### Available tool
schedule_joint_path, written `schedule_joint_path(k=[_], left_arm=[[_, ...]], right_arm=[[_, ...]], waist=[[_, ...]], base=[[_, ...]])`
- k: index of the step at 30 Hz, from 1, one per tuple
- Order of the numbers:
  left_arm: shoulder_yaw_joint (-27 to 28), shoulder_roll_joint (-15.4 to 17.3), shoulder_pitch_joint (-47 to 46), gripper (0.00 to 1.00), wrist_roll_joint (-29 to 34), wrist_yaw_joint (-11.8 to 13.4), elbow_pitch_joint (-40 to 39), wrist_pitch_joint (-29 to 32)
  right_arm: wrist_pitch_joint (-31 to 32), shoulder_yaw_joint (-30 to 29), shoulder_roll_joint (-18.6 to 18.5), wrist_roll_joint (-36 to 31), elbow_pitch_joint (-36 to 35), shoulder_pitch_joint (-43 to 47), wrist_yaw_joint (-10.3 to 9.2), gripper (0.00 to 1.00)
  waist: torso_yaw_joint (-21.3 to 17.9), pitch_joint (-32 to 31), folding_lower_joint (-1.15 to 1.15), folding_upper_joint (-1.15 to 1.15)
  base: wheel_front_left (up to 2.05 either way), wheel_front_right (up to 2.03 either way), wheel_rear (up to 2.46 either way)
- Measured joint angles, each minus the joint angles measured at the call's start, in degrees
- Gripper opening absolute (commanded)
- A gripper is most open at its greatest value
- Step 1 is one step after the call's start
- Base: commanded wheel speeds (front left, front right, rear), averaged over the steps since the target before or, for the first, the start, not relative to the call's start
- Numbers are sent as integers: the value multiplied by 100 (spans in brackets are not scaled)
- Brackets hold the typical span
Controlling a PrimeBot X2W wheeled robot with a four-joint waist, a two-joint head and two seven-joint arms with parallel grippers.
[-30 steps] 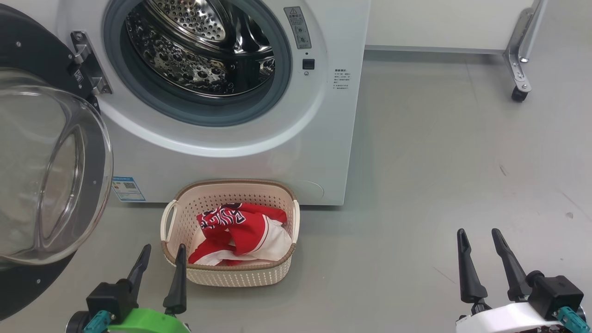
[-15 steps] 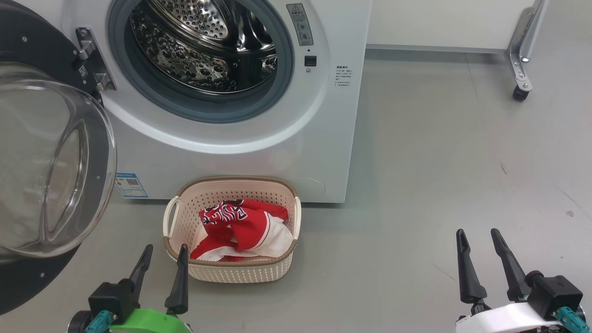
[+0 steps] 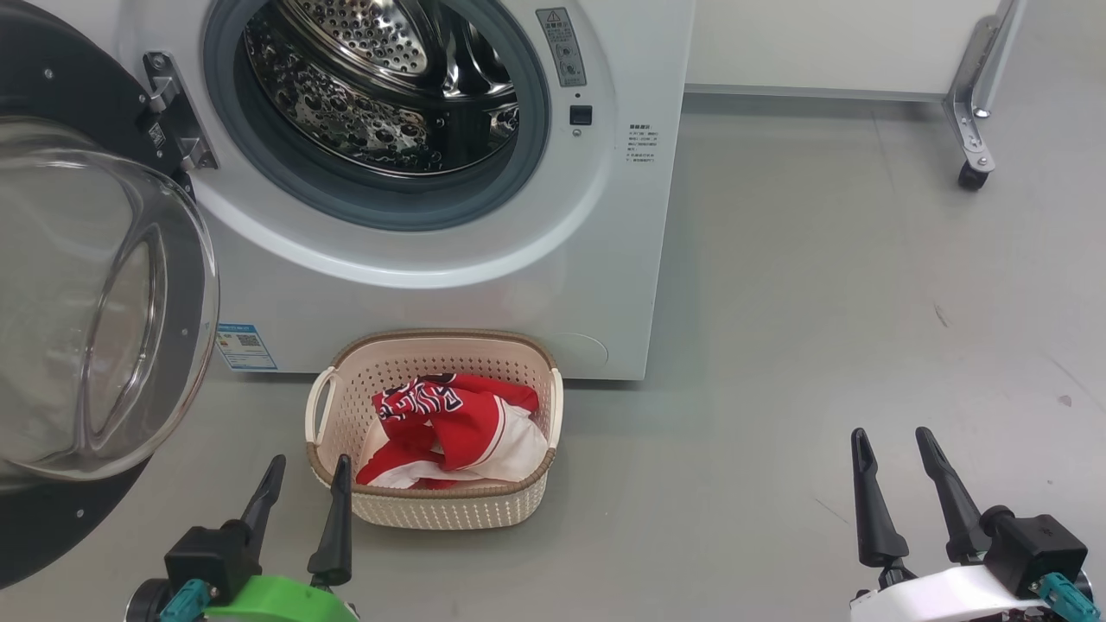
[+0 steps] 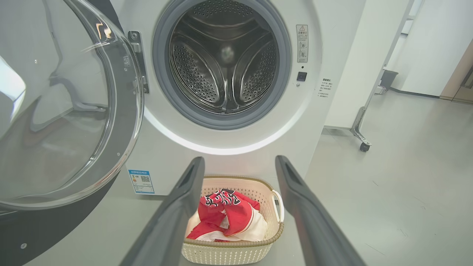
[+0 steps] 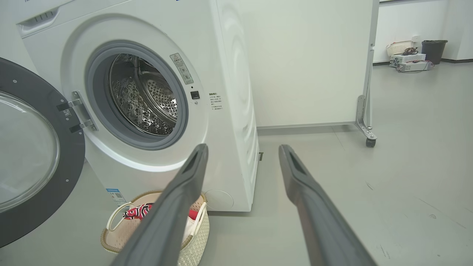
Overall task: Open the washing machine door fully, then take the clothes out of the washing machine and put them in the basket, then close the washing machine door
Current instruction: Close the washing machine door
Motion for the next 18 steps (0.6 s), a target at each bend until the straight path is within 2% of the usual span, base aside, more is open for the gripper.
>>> schedule_joint_path(k=[18], left_arm=[[13, 0, 1, 100, 109, 59, -23, 0]], right_arm=[[0, 0, 4, 0, -1, 3, 0, 100]], waist=[[16, -22, 0, 0]], base=[[0, 0, 0]])
